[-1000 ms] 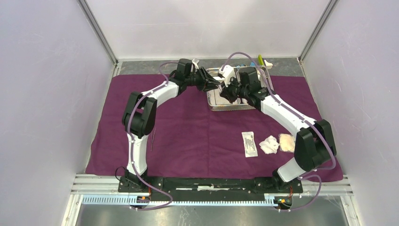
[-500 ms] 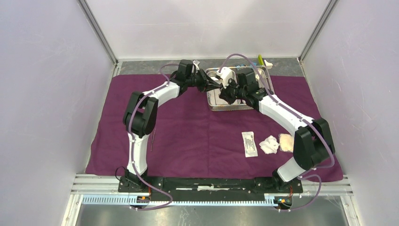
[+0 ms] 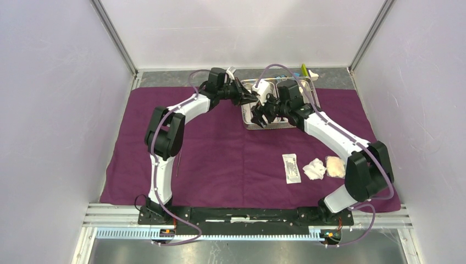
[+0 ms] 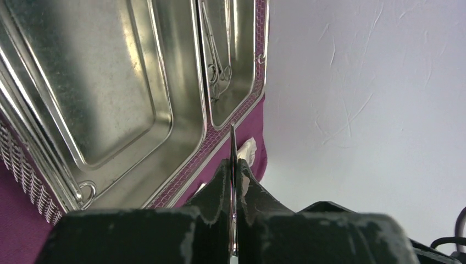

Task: Open and lay out the surgical kit
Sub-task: Pick up the medical item from the container.

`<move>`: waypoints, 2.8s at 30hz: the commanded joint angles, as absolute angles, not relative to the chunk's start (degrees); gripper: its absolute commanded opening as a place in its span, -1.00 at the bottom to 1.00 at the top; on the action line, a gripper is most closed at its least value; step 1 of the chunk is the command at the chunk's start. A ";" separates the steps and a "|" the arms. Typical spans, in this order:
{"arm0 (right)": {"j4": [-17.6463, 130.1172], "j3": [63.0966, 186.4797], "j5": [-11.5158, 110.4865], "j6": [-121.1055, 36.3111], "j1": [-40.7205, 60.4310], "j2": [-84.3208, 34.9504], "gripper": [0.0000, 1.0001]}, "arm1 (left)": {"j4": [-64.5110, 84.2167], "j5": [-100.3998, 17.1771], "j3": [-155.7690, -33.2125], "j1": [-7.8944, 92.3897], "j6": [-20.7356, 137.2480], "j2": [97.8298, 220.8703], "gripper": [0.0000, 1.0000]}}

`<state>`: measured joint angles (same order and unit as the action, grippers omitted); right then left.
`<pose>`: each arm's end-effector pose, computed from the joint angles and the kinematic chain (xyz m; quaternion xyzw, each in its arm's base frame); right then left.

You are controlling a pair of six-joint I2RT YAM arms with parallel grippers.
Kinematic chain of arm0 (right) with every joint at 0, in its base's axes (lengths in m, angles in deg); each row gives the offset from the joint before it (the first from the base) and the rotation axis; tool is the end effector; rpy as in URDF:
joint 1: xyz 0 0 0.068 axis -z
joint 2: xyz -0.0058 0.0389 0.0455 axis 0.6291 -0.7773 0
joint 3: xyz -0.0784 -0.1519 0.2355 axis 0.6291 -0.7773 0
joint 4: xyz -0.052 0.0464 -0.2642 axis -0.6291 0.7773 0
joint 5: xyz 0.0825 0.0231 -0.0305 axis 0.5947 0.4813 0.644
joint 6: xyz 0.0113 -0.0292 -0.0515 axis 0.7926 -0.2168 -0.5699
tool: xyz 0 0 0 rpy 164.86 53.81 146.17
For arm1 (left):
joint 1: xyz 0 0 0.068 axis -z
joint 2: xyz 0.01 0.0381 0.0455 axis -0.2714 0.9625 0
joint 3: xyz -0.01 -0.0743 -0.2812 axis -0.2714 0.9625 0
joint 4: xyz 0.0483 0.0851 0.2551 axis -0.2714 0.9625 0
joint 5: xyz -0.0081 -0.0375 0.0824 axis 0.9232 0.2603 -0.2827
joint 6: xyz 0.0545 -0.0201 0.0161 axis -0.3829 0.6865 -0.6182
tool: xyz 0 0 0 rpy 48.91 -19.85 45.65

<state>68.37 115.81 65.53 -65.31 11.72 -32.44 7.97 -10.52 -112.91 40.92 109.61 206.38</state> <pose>0.3203 0.1852 0.2888 -0.4088 0.7714 0.2251 0.4327 0.4567 -0.2459 0.2166 -0.0965 0.8194 -0.5452 0.1487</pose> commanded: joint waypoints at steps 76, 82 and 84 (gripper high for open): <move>48.08 106.70 74.48 -34.23 8.29 -30.22 -0.99 | 26.68 -38.11 -98.60 47.70 63.35 173.80 0.73; 49.20 106.99 73.18 -34.60 8.14 -30.37 -0.99 | 28.39 -41.10 -100.63 49.75 62.29 175.07 0.38; 49.42 107.17 73.14 -34.73 8.18 -30.63 -0.99 | 28.63 -41.54 -100.66 50.06 61.98 174.99 0.27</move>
<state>48.98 104.66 74.82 -34.91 8.33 -30.13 27.11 -38.12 -97.87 49.24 61.20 174.86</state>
